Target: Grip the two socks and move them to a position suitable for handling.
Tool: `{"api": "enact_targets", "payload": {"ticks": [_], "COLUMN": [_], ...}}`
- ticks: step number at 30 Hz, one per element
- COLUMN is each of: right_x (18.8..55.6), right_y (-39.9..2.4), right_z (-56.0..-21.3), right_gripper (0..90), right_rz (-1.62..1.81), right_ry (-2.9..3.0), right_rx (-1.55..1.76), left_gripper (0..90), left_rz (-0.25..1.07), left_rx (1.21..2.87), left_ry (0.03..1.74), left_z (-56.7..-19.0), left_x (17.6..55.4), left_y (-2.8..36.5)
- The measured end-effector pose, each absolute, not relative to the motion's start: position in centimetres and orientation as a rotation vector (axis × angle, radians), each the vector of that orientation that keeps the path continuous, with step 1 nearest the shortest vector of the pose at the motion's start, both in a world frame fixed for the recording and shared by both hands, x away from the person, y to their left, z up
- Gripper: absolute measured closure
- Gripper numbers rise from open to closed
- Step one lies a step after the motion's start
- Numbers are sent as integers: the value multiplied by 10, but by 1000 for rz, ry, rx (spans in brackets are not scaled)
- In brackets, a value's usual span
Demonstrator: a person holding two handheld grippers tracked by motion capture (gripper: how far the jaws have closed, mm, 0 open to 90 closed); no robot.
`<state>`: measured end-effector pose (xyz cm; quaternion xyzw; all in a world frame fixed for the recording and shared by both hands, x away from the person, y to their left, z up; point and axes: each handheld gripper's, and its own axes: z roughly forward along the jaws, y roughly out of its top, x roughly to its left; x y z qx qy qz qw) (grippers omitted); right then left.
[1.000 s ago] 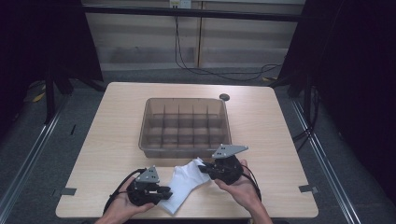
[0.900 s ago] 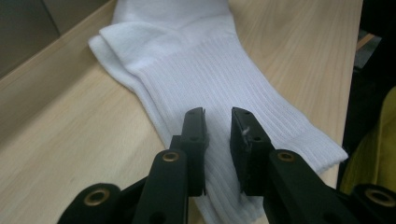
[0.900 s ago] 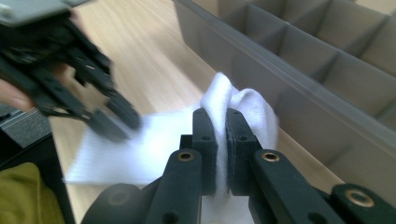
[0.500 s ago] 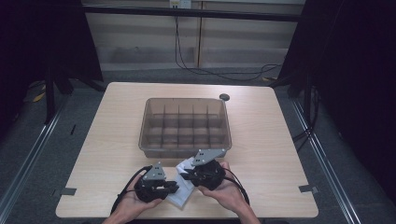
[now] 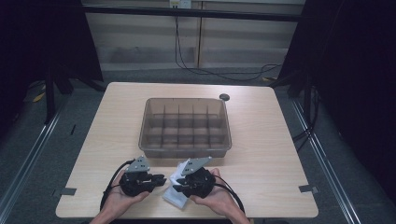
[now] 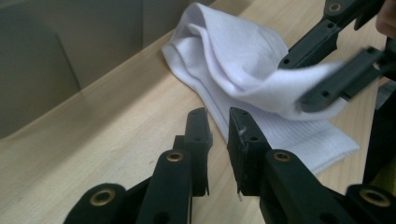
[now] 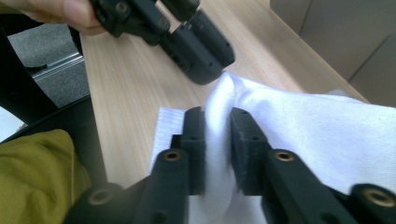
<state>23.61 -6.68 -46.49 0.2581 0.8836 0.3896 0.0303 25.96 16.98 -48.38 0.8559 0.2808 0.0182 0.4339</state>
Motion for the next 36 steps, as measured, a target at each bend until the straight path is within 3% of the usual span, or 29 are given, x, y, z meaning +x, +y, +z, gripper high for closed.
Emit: {"api": "enact_targets", "payload": {"ticks": [7,19,28,31,33,36], "right_x": [233,243,240,240,242,247], "right_y": [-78,-93,-86,-97,-108,-120], "right_z": [-455,-468,-483,-475,-470,-469], "right_gripper": [666,740,704,718,734,729], "right_rz": [1247,1213,1162,1185,1204,1178], "right_ry": [2678,2645,2718,2673,2634,2577], "right_rx": [803,926,909,930,963,1024], "left_gripper": [764,709,666,705,786,794], "left_rz": [59,33,32,20,28,28], "left_rx": [2110,2094,2093,2119,2147,2184], "left_ry": [721,721,654,619,599,595], "left_z": [-482,-479,-475,-478,-482,-489], "left_x": [264,264,257,257,258,261], "left_y": [175,167,147,139,130,118]}}
